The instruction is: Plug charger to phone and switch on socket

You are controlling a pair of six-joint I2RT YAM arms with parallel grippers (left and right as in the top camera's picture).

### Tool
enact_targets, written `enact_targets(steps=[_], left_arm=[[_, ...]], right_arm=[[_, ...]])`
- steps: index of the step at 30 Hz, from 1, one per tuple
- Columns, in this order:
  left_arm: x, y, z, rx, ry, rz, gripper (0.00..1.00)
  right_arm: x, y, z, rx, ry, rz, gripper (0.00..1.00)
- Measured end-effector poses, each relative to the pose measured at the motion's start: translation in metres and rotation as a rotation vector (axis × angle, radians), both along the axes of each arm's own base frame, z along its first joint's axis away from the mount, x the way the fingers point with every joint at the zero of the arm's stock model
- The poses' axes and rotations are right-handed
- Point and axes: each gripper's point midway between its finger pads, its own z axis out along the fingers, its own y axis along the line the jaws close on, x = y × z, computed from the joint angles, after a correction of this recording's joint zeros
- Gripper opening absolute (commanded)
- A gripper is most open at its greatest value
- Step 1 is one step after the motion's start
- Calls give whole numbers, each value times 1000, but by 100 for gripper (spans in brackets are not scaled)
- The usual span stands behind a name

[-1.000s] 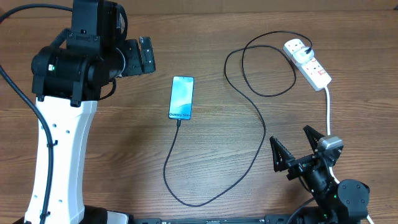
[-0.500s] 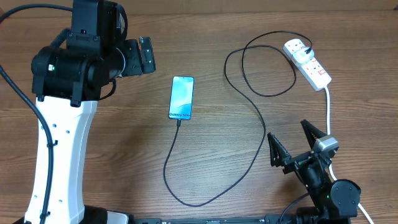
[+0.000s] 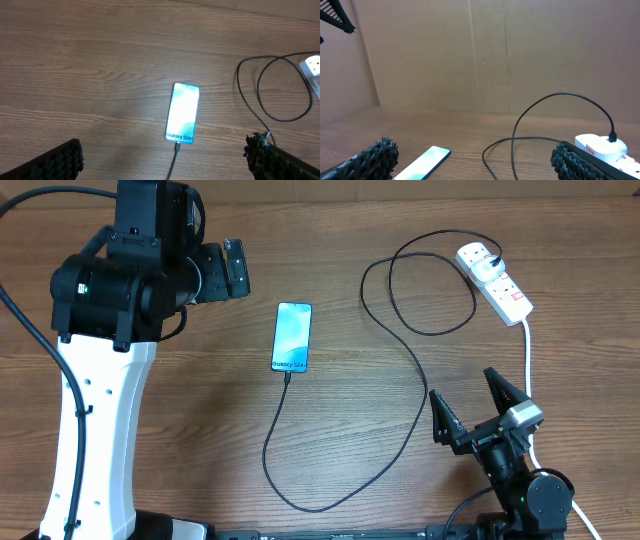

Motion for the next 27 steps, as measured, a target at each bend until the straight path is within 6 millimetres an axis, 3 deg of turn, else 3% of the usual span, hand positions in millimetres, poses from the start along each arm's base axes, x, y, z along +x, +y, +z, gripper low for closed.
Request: enact_targets(steps=[4,13,19,27], left_arm=[[0,0,0,0,0,0,100],[0,0,0,0,0,0,100],[0,0,0,0,0,0,100],[0,0,0,0,0,0,100]], right_arm=[[-2,0,11,4,-73,0,100],[-1,-2,9,6,-67,-13,100],[5,-7,-11,7,15,-46,100],[12,-18,-50,-1,182,-102,100]])
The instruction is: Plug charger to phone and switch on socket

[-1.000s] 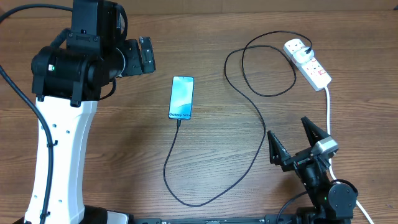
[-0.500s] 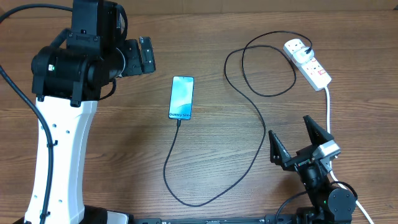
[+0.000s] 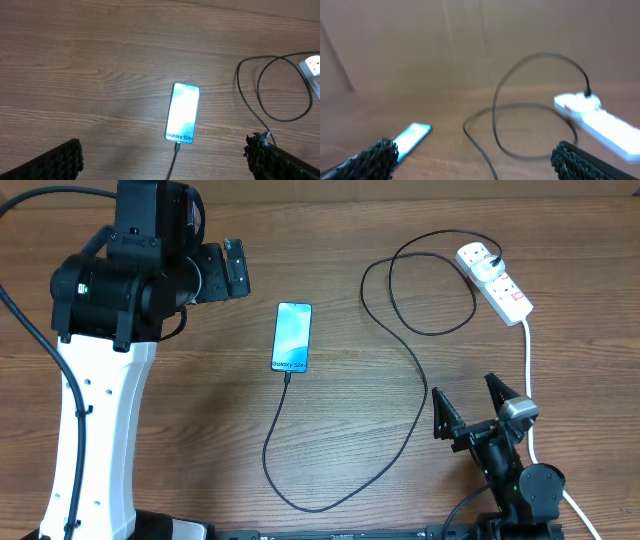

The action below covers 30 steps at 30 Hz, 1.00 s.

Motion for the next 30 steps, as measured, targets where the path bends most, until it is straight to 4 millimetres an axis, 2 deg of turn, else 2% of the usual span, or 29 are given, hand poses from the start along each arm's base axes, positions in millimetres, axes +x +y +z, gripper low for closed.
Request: enact_targets(steps=[11,30], left_arm=[[0,0,0,0,0,0,100],[0,0,0,0,0,0,100]], right_arm=[[3,-15,-3,-8,9,-78,100],[4,-18,-4,-150,-18,-98,100]])
